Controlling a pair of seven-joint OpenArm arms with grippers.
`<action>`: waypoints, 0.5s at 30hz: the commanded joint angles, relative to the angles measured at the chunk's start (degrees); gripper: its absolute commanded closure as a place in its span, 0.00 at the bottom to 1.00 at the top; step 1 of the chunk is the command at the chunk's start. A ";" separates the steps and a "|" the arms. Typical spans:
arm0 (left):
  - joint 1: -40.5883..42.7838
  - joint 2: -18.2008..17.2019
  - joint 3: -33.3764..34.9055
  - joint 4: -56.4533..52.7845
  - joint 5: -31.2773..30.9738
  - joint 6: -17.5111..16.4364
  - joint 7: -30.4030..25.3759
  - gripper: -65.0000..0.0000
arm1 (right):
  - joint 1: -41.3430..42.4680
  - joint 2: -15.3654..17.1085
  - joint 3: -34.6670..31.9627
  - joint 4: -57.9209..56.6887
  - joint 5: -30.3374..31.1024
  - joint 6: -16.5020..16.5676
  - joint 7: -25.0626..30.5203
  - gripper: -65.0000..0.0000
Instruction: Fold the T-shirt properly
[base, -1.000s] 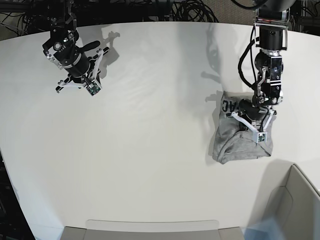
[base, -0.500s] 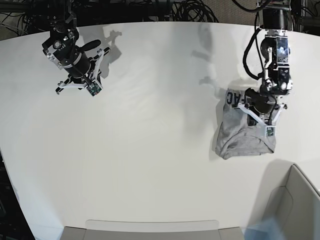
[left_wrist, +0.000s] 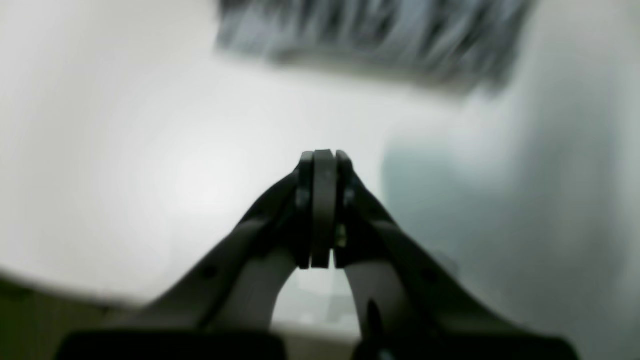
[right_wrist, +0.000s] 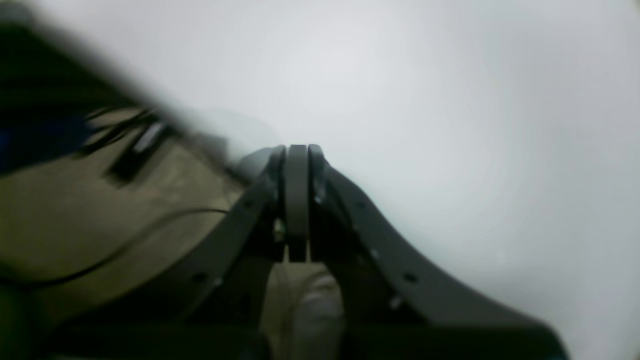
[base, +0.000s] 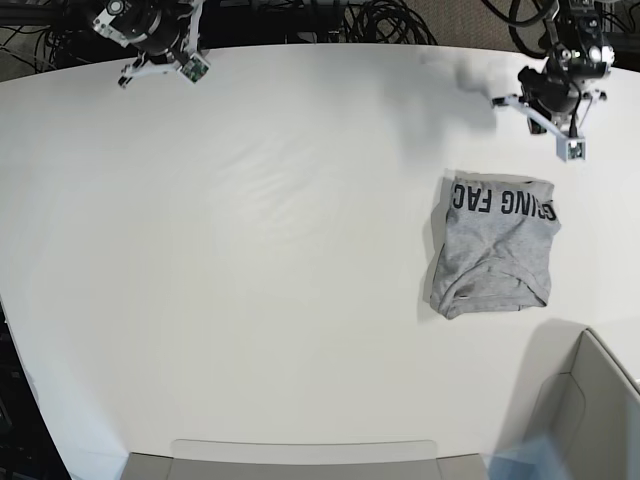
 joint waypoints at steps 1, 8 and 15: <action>2.05 0.59 -2.08 1.01 -0.22 -0.03 -0.62 1.00 | -2.92 0.97 1.34 0.97 0.19 0.08 0.50 1.00; 18.75 2.26 -5.42 1.01 -0.30 -0.20 -0.70 1.00 | -16.37 1.23 3.19 0.79 6.17 -0.09 2.78 1.00; 23.15 2.17 8.82 -9.46 0.22 -0.12 -0.88 1.00 | -14.09 1.23 1.08 -6.94 8.36 -0.09 2.70 1.00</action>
